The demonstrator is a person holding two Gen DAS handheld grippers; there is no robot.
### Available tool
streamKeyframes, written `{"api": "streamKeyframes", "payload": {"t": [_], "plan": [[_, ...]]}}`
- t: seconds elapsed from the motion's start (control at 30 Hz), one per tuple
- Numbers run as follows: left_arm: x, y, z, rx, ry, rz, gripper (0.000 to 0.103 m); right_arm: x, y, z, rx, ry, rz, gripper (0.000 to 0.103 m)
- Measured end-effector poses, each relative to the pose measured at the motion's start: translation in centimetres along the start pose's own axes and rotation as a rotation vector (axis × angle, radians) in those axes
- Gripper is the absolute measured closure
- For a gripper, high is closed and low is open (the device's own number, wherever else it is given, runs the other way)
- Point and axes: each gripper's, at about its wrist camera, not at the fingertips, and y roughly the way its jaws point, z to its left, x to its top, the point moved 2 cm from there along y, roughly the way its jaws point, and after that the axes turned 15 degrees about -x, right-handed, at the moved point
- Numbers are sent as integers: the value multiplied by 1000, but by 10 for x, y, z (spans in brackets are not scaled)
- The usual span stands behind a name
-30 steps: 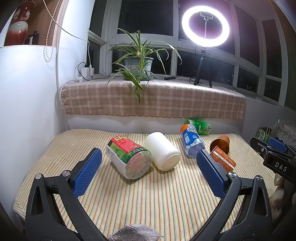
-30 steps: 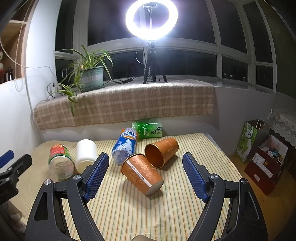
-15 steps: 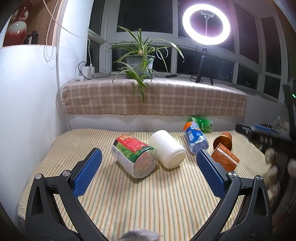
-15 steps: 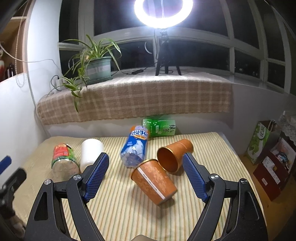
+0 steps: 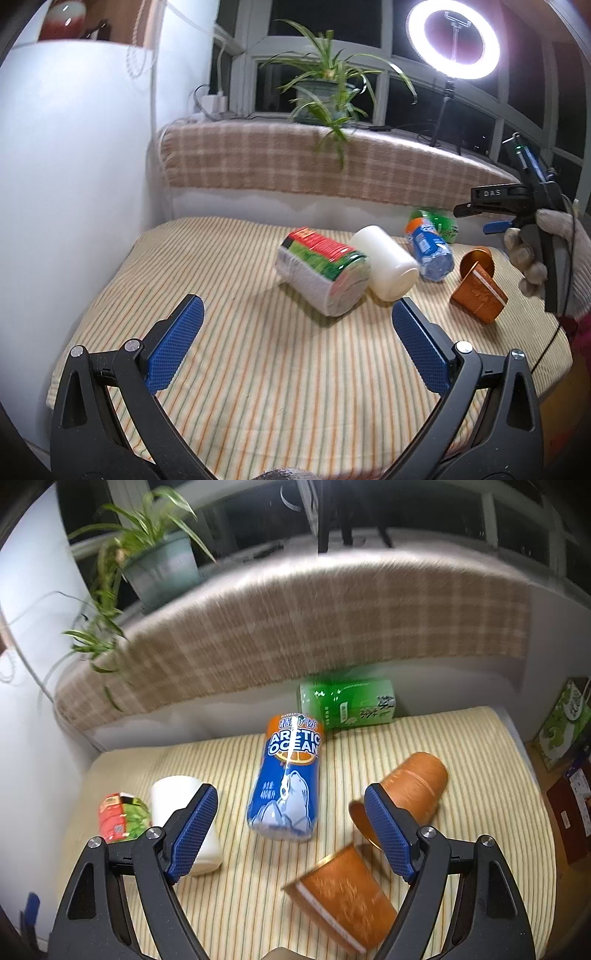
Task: Flip cup upright
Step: 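Move the right gripper to the lying Arctic Ocean bottle and grasp it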
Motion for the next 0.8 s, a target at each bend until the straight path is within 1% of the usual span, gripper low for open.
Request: {"api": "streamKeyframes", "payload": {"t": [0.13, 0.23, 0.3, 0.47, 0.63, 0.73, 0.8], "plan": [[-4, -5, 12, 9, -38, 13, 0, 12, 32, 11, -17, -23, 106, 21], [-6, -12, 19, 26, -54, 9, 0, 19, 57, 18, -21, -3, 194, 21], [-6, -14, 25, 37, -66, 7, 0, 23, 70, 21, -20, 18, 237, 21], [-5, -15, 35, 51, -85, 5, 0, 24, 92, 28, -30, 28, 309, 21], [-4, -14, 36, 53, -81, 4, 0, 18, 112, 38, -56, -4, 362, 22], [-3, -13, 36, 54, -80, 4, 0, 16, 120, 40, -74, -12, 382, 30], [-3, -13, 36, 55, -81, 5, 0, 15, 125, 40, -66, 3, 402, 30]]}}
